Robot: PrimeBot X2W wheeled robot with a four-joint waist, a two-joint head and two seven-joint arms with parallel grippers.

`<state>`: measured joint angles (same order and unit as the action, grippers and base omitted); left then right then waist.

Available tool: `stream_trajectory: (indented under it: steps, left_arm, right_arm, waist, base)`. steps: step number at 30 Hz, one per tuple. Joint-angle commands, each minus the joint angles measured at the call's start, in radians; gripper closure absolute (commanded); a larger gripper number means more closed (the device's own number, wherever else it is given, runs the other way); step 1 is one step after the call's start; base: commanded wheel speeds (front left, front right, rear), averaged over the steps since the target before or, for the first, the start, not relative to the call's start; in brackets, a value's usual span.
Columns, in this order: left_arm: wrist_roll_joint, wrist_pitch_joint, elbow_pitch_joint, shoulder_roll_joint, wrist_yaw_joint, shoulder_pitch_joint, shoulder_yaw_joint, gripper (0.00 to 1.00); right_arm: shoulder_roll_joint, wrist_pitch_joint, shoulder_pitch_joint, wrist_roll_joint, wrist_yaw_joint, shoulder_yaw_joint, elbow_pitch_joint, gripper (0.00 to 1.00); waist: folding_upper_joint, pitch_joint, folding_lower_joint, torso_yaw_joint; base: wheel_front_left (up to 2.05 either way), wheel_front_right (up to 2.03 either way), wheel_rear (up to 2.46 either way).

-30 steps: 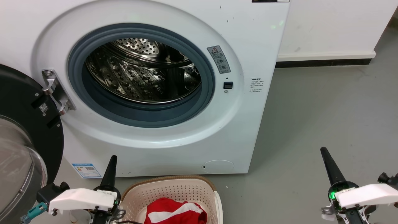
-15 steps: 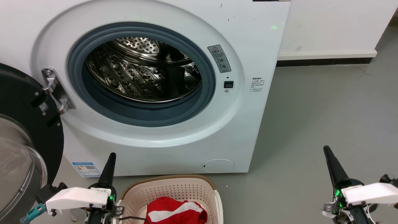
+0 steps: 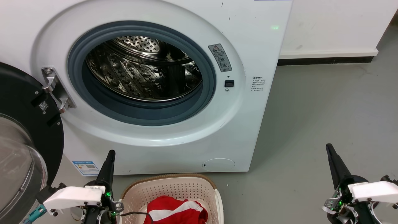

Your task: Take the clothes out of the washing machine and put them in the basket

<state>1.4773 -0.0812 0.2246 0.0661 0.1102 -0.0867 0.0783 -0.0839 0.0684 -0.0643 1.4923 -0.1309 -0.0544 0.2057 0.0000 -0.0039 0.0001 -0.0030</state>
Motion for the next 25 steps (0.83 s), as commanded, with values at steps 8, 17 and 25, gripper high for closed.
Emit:
stream_trajectory:
  steps: [8,17,25]
  left_arm:
    - [0.07,-0.013,0.01,-0.003,0.015,-0.02,0.016,1.0]
    - [0.129,-0.025,0.02,-0.009,0.021,-0.025,0.027,1.0]
    - [0.143,-0.029,0.022,-0.011,0.024,-0.024,0.031,1.0]
  right_arm:
    - [0.003,0.008,-0.035,0.077,0.0,-0.011,0.018,1.0]
    - [0.005,0.012,-0.049,0.14,0.0,-0.018,0.036,1.0]
    - [0.008,0.017,-0.047,0.15,0.0,-0.024,0.04,1.0]
  waist:
    - [0.0,0.003,-0.0001,0.001]
    - [0.0,0.006,-0.0001,0.003]
    - [0.0,0.007,-0.0001,0.003]
  base:
    - [0.0,0.0,0.0]
    - [0.0,0.0,0.0]
    - [0.0,0.0,0.0]
